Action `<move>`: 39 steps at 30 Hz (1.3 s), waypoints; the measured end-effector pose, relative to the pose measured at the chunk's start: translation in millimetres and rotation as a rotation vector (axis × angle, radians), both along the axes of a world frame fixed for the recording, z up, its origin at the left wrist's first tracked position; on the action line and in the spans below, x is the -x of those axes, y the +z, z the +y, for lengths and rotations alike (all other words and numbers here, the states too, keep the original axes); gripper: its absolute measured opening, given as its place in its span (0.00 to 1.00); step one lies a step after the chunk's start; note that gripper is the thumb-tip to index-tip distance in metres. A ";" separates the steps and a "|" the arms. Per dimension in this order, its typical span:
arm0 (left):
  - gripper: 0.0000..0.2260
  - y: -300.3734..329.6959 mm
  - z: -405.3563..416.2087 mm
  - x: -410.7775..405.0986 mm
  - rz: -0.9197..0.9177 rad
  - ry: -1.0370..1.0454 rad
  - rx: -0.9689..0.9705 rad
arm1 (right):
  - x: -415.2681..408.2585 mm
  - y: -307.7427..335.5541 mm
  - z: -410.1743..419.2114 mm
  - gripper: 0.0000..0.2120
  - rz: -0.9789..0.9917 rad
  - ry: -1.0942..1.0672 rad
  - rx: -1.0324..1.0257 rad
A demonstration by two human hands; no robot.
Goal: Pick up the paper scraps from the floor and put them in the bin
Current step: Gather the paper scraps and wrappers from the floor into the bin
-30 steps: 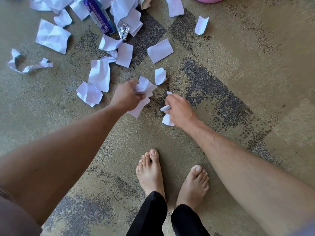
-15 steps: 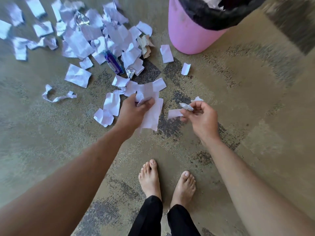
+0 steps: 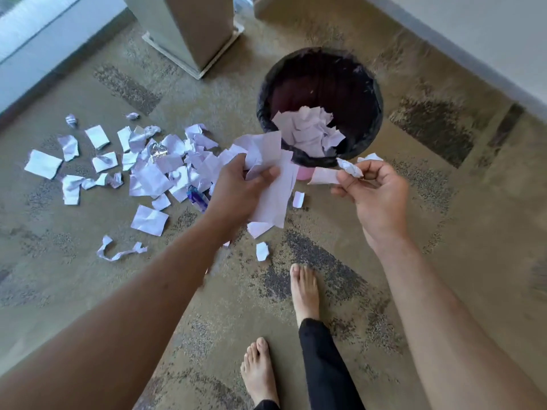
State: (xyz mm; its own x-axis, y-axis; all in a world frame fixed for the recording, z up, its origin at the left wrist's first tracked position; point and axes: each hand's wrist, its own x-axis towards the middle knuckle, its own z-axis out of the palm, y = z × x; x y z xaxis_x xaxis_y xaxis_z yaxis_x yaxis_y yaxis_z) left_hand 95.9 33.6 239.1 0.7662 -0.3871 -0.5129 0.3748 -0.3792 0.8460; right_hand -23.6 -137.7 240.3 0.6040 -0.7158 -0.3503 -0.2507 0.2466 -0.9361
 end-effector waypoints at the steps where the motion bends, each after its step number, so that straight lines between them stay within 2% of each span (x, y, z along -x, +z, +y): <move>1: 0.13 4.8 -11.0 -7.1 -0.008 -0.006 -0.006 | -9.6 1.9 -9.2 0.10 0.006 -0.004 0.013; 5: 0.15 15.8 -54.7 -33.2 -0.043 -0.025 -0.023 | -46.2 1.6 -45.8 0.10 0.097 0.014 0.101; 8: 0.23 16.6 -87.7 -56.7 -0.108 -0.054 -0.077 | -68.9 -2.3 -71.9 0.11 0.165 0.077 0.210; 12: 0.22 11.5 -122.4 -85.9 -0.139 -0.116 -0.173 | -99.7 -12.9 -102.1 0.08 0.289 0.277 0.430; 16: 0.22 -4.6 -132.3 -105.0 -0.156 -0.240 -0.301 | -115.3 -24.2 -117.5 0.15 0.388 0.512 0.485; 18: 0.25 -9.9 -128.3 -108.2 -0.161 -0.274 -0.301 | -116.5 -28.6 -118.6 0.18 0.405 0.548 0.476; 21: 0.29 -13.6 -119.3 -105.0 -0.107 -0.247 -0.189 | -113.3 -31.0 -112.4 0.21 0.401 0.520 0.507; 26: 0.25 -25.6 -97.8 -90.0 -0.049 -0.106 0.038 | -108.8 -29.5 -84.8 0.27 0.386 0.441 0.479; 28: 0.23 -31.1 -84.9 -87.6 -0.081 -0.010 0.082 | -108.2 -32.0 -75.6 0.28 0.385 0.416 0.441; 31: 0.17 -36.0 -60.3 -83.0 -0.160 0.125 0.112 | -103.8 -35.7 -70.1 0.24 0.401 0.402 0.473; 34: 0.12 -42.0 -30.9 -80.2 -0.195 0.184 0.046 | -97.7 -35.5 -70.6 0.20 0.462 0.445 0.637; 37: 0.10 -47.5 0.1 -75.5 -0.192 0.196 -0.082 | -90.6 -32.3 -69.6 0.28 0.508 0.521 0.681; 39: 0.09 -54.3 21.1 -65.9 -0.187 0.195 -0.170 | -84.3 -32.7 -66.7 0.28 0.546 0.579 0.778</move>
